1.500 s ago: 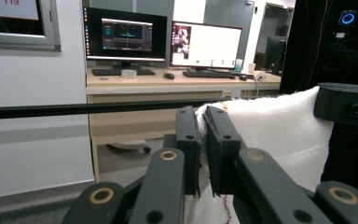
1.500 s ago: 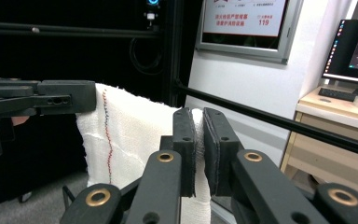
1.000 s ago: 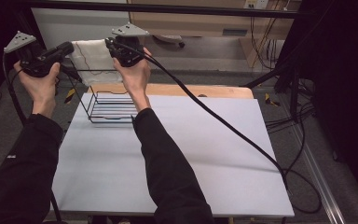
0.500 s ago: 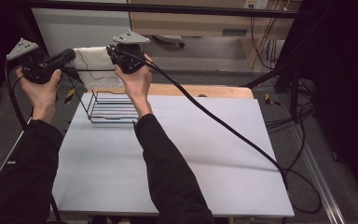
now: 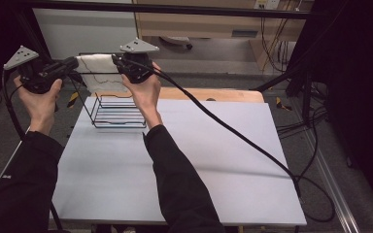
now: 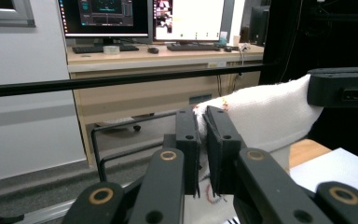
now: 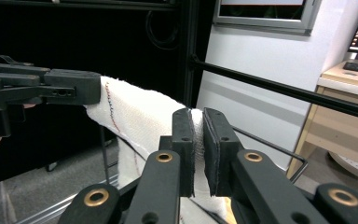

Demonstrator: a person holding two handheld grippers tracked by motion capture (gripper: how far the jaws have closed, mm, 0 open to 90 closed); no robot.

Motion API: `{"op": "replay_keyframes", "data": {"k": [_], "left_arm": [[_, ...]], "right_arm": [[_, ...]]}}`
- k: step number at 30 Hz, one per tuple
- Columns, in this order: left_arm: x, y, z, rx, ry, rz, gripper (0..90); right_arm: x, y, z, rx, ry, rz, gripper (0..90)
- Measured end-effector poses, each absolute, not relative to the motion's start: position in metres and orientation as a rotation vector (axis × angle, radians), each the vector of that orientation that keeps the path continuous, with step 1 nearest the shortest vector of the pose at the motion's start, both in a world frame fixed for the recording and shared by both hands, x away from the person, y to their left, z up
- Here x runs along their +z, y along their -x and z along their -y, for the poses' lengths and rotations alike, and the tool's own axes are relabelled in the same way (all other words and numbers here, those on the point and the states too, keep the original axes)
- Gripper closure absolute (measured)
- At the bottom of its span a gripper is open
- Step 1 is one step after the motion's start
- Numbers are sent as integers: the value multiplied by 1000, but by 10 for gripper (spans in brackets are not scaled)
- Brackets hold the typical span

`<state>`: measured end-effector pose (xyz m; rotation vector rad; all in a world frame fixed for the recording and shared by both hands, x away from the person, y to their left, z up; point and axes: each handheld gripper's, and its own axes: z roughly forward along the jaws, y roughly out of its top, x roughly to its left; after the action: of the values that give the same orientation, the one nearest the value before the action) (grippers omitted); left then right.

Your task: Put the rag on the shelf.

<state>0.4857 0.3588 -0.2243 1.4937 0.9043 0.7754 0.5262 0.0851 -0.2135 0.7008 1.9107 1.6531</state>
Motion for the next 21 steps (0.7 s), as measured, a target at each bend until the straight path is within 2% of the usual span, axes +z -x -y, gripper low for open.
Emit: {"op": "replay_keyframes", "data": {"k": [21], "left_arm": [[-236, -462, -364, 746, -1577, -950, 790]], "right_arm": [[-229, -505, -86, 1589, -633, -2007, 833]]}}
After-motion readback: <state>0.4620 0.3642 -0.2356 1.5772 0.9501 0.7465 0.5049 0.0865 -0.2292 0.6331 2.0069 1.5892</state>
